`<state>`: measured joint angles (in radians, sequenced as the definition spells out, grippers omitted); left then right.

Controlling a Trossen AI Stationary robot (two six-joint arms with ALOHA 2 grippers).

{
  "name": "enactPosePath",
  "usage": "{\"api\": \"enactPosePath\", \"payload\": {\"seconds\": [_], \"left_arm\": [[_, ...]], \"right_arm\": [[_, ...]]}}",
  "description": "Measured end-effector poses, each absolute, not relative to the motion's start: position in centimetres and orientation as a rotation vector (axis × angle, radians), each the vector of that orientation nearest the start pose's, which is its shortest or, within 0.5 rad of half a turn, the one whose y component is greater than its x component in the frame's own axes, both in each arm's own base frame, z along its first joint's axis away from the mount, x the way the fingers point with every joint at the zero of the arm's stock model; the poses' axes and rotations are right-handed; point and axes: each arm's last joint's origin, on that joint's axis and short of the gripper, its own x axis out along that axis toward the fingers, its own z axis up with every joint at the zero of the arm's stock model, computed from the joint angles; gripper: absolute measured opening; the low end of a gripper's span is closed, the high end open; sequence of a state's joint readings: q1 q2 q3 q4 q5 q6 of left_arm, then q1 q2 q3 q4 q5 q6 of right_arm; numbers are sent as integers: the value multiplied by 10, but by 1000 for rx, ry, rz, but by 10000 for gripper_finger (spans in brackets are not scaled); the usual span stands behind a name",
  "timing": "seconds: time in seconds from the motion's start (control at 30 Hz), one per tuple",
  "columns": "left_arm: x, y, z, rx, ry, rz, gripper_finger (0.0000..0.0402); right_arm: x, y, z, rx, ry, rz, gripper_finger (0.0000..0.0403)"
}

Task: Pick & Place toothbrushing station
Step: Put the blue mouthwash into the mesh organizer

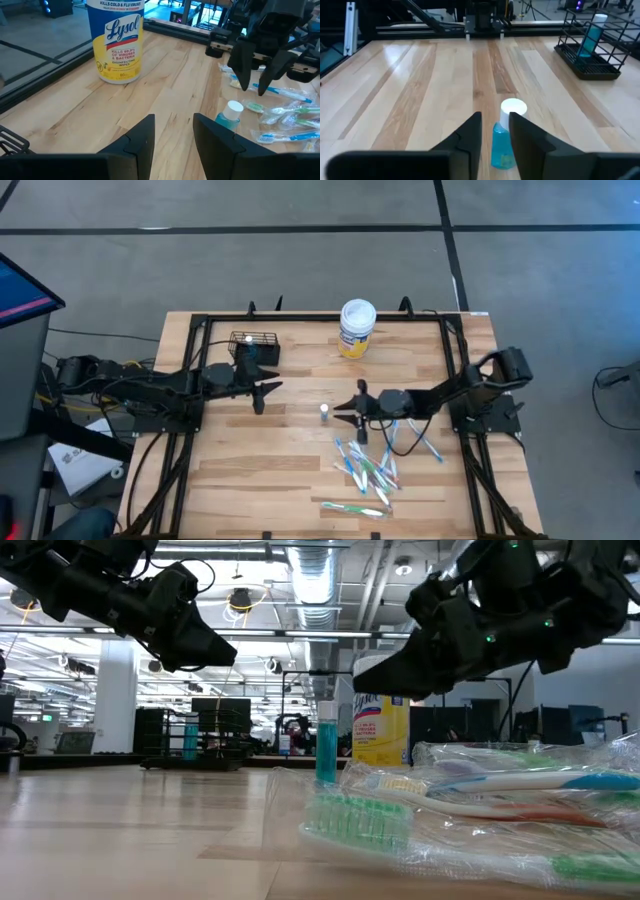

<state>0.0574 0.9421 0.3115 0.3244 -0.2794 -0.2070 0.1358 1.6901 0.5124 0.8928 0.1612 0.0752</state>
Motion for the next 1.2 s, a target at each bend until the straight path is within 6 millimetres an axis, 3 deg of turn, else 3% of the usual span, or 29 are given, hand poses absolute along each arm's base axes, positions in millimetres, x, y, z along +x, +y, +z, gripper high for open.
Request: {"api": "enactPosePath", "payload": {"seconds": [0.27,0.63,0.9,1.2], "left_arm": [[189,19,193,-170,262,364,127],[189,19,193,-170,261,363,127],[189,19,194,-171,255,362,127],[189,19,193,-171,256,362,127]], "right_arm": [[302,34,145,29,263,-46,164],[305,30,144,-2,304,-74,219],[307,29,138,2,317,-81,227],[332,31,123,-4,341,-82,226]]}}
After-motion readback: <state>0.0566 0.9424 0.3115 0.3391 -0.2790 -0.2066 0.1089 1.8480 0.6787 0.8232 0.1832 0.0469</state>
